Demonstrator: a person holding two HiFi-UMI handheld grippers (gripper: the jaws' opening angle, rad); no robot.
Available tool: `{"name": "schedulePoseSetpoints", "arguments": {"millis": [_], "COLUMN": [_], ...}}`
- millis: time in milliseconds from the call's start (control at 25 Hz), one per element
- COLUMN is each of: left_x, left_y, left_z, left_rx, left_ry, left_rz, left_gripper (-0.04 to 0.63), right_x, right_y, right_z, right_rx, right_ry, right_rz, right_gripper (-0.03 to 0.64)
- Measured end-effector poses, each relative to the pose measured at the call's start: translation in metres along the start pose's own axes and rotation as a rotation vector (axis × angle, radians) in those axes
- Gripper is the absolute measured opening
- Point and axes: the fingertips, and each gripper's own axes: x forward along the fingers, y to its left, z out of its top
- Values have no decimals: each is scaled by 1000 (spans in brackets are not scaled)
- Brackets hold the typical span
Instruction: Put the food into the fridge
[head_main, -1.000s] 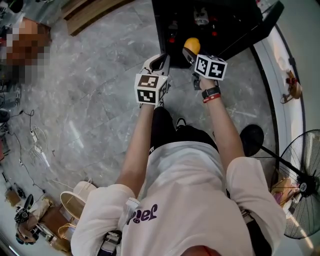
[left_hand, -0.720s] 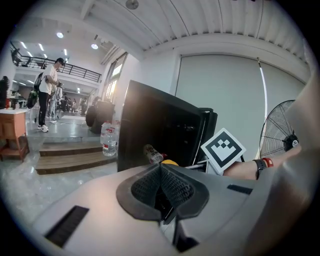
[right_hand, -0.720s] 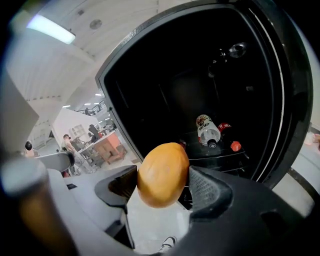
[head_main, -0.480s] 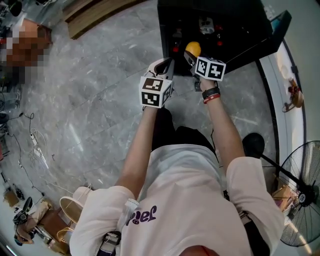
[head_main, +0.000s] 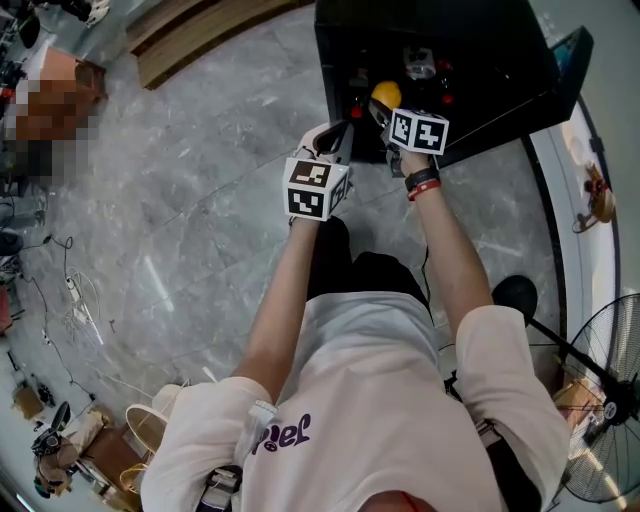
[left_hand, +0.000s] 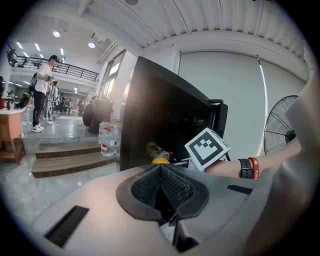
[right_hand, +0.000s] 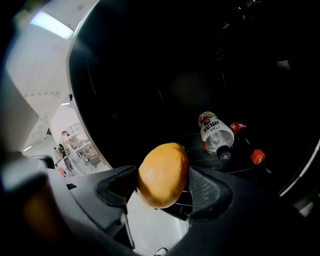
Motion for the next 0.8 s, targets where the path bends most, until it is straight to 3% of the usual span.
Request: {"name": "schedulePoseSetpoints", "arguments": {"millis": [520,800], "left_x": [16,18], "left_y": [14,23], "left_z": [-8,-9], "left_rx": [-10,-22], "left_ry": [-8,-5], "left_rz": [-4,2], "left_gripper": [18,18], "right_x": [53,81], "right_y": [-28,-39], "right_z": [20,23], "right_rx": [-33,-42], "right_ry": [-59,-40], "right_rz": [-34,-62], "right_gripper": [337,337]}}
